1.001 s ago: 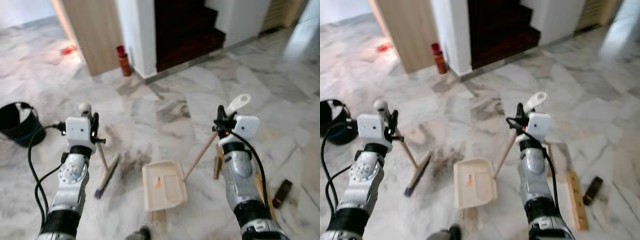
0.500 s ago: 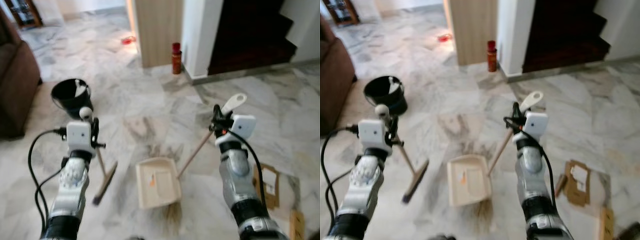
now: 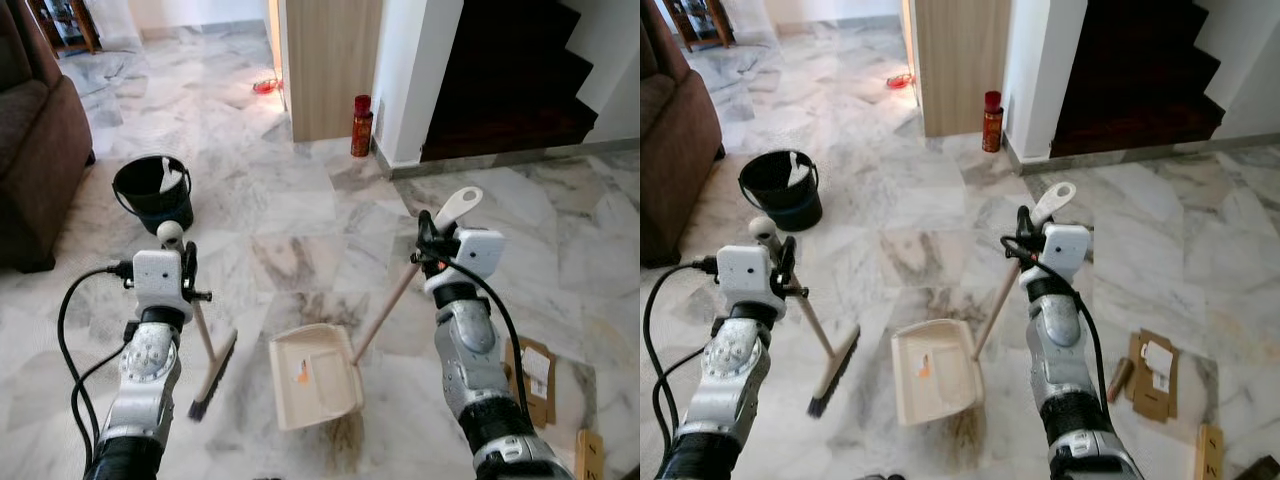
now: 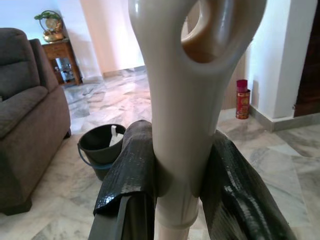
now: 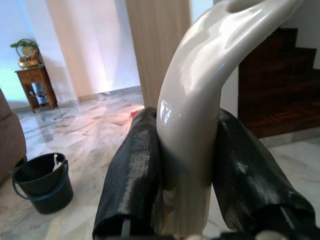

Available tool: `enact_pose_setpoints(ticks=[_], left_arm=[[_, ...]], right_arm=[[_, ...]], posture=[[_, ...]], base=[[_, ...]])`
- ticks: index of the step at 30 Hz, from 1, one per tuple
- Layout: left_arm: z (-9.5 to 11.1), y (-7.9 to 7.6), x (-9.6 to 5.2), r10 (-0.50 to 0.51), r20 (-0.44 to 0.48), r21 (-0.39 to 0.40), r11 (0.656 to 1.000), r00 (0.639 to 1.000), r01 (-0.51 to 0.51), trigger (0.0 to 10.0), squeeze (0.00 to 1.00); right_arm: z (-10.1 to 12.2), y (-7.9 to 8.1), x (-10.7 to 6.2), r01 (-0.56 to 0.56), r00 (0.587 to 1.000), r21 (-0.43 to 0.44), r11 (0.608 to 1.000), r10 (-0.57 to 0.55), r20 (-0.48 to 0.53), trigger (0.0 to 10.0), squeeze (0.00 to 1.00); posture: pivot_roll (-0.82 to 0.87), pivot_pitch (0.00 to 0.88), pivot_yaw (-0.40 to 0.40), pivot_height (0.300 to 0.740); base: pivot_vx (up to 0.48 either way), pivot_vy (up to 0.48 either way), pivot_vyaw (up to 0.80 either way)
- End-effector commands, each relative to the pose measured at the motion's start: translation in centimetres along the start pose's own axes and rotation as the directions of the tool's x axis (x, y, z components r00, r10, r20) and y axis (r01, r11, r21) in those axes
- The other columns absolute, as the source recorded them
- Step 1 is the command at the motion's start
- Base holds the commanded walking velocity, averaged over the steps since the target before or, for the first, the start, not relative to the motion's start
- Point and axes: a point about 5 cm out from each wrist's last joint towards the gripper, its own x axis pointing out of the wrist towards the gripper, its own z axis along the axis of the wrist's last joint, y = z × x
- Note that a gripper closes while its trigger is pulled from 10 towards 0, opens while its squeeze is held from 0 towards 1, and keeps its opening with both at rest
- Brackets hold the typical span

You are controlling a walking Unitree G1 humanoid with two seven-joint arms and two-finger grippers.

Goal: Sweep floor

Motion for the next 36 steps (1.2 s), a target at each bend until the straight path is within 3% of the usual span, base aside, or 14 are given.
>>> enact_pose_setpoints(ticks=[1,4,6,20,25,36], left_arm=[[1.01,0.63,0.16,0.02,0.045,0.03,0.999,0.999,-0.021,10.0,0.0],[1.03,0.73,0.12,0.023,0.05,0.026,0.999,0.998,-0.024,10.0,0.0],[1.08,0.76,0.17,0.026,0.05,0.027,0.999,0.998,-0.028,10.0,0.0],[1.2,0.86,0.2,0.036,0.051,0.031,0.999,0.998,-0.038,10.0,0.0],[1.36,0.96,0.22,0.043,0.057,0.032,0.998,0.997,-0.045,10.0,0.0],[1.38,1.05,0.05,0.051,0.057,0.032,0.998,0.997,-0.053,10.0,0.0]], right_arm=[[0.99,0.35,0.46,-0.018,0.999,-0.015,1.0,0.019,0.047,10.0,0.0],[0.89,0.58,0.46,-0.033,0.999,-0.019,0.999,0.034,0.04,10.0,0.0],[0.89,0.34,0.52,-0.013,0.999,0.024,1.0,0.012,0.041,10.0,0.0],[0.91,0.39,0.58,-0.029,0.999,0.021,0.999,0.028,0.036,10.0,0.0],[1.14,0.83,0.69,-0.063,0.997,-0.02,0.998,0.063,0.047,10.0,0.0],[0.94,0.88,0.66,-0.062,0.997,0.025,0.998,0.061,0.036,10.0,0.0]], posture=[[0.1,0.103,0.012,0.74],[0.1,0.103,0.012,0.74],[0.11,0.103,0.012,0.74],[0.11,0.103,0.008,0.74],[0.11,0.103,0.006,0.74],[0.12,0.104,0.002,0.74]], base=[[0.33,0.0,0.8],[0.35,0.0,0.8],[0.368,0.0,0.0],[0.375,0.0,0.0],[0.376,0.0,0.27],[0.377,0.0,0.2]])
